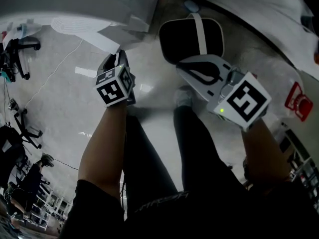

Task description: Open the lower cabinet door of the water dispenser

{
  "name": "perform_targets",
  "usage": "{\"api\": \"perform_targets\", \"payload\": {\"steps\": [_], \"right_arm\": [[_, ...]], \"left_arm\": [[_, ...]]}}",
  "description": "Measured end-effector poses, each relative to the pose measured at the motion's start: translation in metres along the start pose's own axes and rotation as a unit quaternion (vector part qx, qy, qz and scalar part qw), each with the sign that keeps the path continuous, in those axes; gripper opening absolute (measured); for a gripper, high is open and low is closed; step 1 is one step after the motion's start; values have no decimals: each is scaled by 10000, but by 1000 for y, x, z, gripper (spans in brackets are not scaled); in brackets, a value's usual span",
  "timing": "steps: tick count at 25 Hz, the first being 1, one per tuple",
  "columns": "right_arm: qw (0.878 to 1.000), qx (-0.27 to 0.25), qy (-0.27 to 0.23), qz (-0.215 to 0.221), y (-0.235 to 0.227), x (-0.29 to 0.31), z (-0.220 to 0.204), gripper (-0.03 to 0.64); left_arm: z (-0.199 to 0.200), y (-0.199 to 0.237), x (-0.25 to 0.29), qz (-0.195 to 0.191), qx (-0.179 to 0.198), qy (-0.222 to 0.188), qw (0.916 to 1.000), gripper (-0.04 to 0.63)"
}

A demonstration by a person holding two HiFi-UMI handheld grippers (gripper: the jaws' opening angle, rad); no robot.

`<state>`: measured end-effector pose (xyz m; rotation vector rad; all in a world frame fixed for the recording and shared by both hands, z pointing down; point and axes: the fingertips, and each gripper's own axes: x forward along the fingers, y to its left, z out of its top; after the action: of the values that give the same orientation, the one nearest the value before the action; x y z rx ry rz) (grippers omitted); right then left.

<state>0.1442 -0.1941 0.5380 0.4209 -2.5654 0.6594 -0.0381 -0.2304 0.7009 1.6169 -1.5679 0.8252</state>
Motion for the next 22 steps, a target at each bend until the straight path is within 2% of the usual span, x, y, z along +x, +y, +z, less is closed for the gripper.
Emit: {"api": "perform_targets", "payload": {"steps": [6, 13, 22], "right_arm": [[9999, 28, -115, -74, 18, 13, 13, 14], [9995, 77, -175, -255, 41, 25, 20, 14], [9977, 233, -232, -597, 67, 44, 19, 14]], "left_arm": [[-12, 15, -8, -61, 39, 110, 9999, 103], [-20, 28, -15, -352, 497, 130, 9981, 103], [-28, 40, -20, -750, 1076, 190, 9912, 104]]}}
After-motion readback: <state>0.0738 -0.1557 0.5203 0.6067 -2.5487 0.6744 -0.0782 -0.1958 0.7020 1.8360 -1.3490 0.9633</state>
